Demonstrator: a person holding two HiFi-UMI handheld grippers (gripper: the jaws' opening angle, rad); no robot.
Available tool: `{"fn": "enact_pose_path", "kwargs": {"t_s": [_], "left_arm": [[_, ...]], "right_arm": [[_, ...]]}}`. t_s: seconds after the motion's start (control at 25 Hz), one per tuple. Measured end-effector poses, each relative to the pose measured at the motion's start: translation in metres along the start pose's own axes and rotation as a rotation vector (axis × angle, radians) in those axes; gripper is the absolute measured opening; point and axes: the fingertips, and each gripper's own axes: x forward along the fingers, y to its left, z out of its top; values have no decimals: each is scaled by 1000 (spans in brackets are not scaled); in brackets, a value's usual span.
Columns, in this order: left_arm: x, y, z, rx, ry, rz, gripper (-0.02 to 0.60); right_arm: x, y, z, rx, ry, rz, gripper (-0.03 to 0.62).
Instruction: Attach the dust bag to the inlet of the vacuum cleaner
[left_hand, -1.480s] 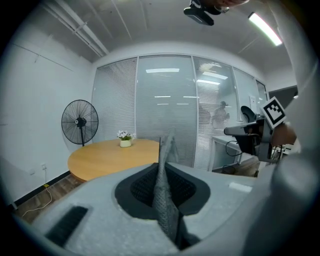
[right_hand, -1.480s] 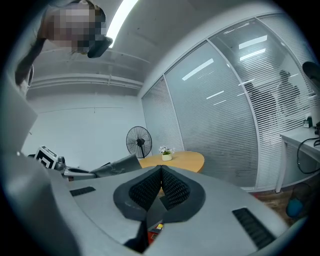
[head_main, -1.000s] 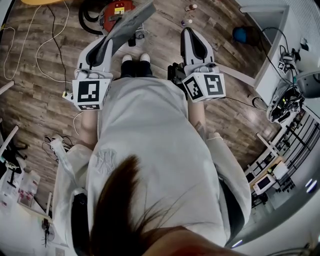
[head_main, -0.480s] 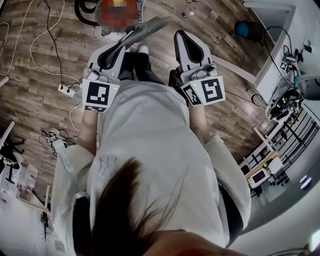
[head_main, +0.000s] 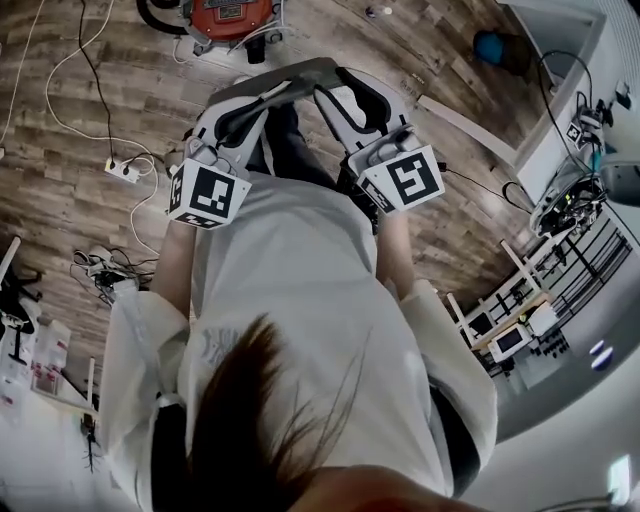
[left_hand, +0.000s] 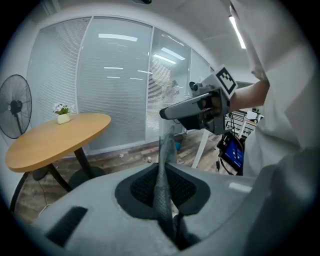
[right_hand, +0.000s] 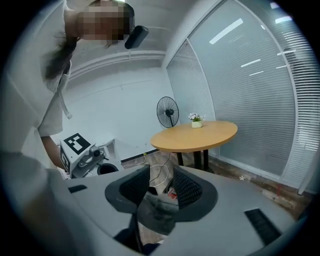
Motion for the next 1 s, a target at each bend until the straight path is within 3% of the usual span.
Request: {"fn": "enact_pose_path", "kwargs": {"t_s": [0.12,0.32,0.56,0.88,1.0], "left_arm": [[9,-7,-15,16,23,-48,40],[24,-14,-43,55,59,-109,40],[49,-13,-86,164,97,-185,40],[80,-7,-133,113,124,-207,40],[87,-4,-145,133,143,-217,40]], "right_arm": [[7,6,-20,-9,50,47,156],[23,14,-59,-118,178,130,160],[46,18,-111,-117,336,216,190],[70,12,-185,-296,529,268,195],[78,16,-210,-365,592,304,195]]}}
